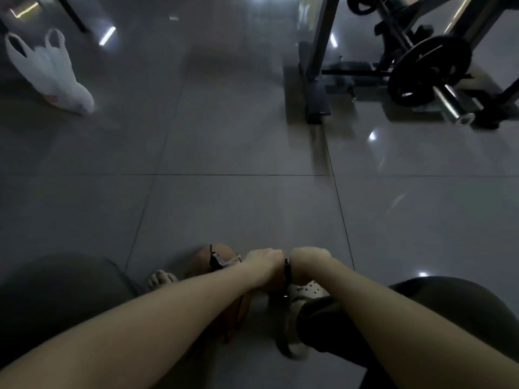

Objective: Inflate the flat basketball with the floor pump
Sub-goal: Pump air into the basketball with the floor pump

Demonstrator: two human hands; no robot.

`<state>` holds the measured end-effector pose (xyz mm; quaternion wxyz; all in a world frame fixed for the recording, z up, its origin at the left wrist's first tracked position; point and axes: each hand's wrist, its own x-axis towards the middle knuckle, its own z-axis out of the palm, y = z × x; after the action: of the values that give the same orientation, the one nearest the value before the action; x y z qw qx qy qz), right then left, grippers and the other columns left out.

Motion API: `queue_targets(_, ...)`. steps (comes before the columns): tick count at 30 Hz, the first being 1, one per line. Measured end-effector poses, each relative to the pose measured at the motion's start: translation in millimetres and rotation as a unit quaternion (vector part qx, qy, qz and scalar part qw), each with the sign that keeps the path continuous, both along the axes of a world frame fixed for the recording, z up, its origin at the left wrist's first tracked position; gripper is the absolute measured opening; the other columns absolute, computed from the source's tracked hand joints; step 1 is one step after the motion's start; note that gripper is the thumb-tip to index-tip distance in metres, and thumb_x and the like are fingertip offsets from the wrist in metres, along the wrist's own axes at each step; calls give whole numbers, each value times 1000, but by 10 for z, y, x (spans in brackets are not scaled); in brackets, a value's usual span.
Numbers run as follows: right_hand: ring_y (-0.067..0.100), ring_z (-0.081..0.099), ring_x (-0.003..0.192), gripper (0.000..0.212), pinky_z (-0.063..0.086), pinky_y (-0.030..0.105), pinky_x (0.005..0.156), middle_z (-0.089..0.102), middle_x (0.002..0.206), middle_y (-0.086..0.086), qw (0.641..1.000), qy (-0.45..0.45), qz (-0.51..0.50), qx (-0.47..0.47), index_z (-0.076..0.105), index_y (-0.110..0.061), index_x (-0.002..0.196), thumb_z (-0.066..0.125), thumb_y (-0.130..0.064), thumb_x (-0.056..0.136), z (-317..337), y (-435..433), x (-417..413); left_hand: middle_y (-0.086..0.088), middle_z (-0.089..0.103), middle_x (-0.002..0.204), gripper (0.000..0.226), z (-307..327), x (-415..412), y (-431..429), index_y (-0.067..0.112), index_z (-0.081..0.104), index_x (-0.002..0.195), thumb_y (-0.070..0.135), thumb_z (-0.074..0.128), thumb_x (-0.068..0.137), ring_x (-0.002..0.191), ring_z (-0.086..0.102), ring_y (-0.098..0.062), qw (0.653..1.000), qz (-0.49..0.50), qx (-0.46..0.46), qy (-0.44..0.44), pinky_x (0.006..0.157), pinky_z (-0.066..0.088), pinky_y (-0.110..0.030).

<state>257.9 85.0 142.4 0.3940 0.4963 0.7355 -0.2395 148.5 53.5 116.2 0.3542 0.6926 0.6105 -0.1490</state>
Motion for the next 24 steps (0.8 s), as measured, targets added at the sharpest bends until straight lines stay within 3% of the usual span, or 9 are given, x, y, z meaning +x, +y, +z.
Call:
queue_targets(3, 25, 62, 101, 16, 51, 37, 90, 63, 106, 2, 999, 20, -24, 8, 63, -18, 105, 60, -28, 92, -87, 0, 1, -15, 63, 123, 36, -157, -25, -7, 8, 59, 122, 26, 70, 92, 114, 62, -33, 1000, -10, 13, -2, 92, 51, -42)
queue_targets(5, 23, 63, 94, 12, 53, 36, 89, 60, 92, 2, 999, 16, -20, -20, 61, -18, 99, 63, -27, 91, -22, -83, 17, -15, 64, 119, 30, -82, -26, -67, 8, 59, 118, 22, 68, 93, 110, 63, -33, 1000, -25, -5, -1, 88, 50, -41)
queue_targets(7, 22, 59, 83, 18, 53, 33, 80, 54, 80, 2, 998, 10, -21, -64, 62, -14, 106, 67, -24, 90, 132, -104, -1, -8, 66, 99, 15, 74, -51, -69, 11, 62, 100, 23, 68, 94, 95, 64, -30, 998, -47, -34, -1, 75, 48, -35)
queue_targets(9, 19, 55, 68, 18, 51, 30, 66, 53, 75, 4, 996, 36, -36, -79, 62, -9, 104, 69, -19, 90, 491, 60, -5, 1, 59, 74, 14, 462, -127, 80, 13, 64, 84, 23, 70, 92, 79, 60, -25, 998, -53, -37, -10, 62, 44, -30)
queue_targets(13, 16, 46, 54, 11, 43, 29, 55, 54, 71, 7, 991, 101, -68, -57, 62, -8, 93, 69, -13, 86, 1325, 540, -4, -7, 66, 77, 13, 1397, -267, 549, 8, 74, 92, 20, 74, 85, 68, 58, -24, 999, -31, -1, -39, 62, 48, -36)
queue_targets(15, 15, 43, 51, 8, 41, 29, 54, 52, 68, 6, 991, 105, -60, -57, 61, -10, 91, 68, -11, 86, 1407, 579, -10, -8, 63, 74, 11, 1527, -266, 596, 8, 73, 90, 18, 72, 87, 63, 54, -24, 999, -28, -8, -23, 55, 44, -33)
queue_targets(19, 14, 48, 57, 14, 44, 25, 55, 54, 73, 4, 996, 53, -28, -59, 57, -13, 79, 63, -12, 92, 788, 269, -49, -8, 65, 78, 16, 900, -183, 271, 3, 72, 93, 18, 68, 90, 73, 62, -29, 999, -25, -31, -26, 61, 46, -34)
queue_targets(22, 20, 57, 71, 19, 51, 30, 70, 59, 80, 4, 999, 38, 1, -24, 56, -14, 74, 63, -18, 91, 205, 142, -21, -10, 65, 90, 22, 404, -90, 87, 5, 67, 101, 25, 63, 94, 83, 64, -30, 1000, 6, -4, -24, 68, 50, -35)
queue_targets(24, 24, 62, 85, 11, 55, 35, 82, 63, 91, 3, 1000, 30, 6, -1, 61, -15, 87, 63, -26, 89, 26, 77, 6, -12, 66, 105, 28, 178, -44, 18, 8, 62, 111, 29, 64, 93, 96, 66, -32, 1000, 18, 0, -11, 76, 51, -37)
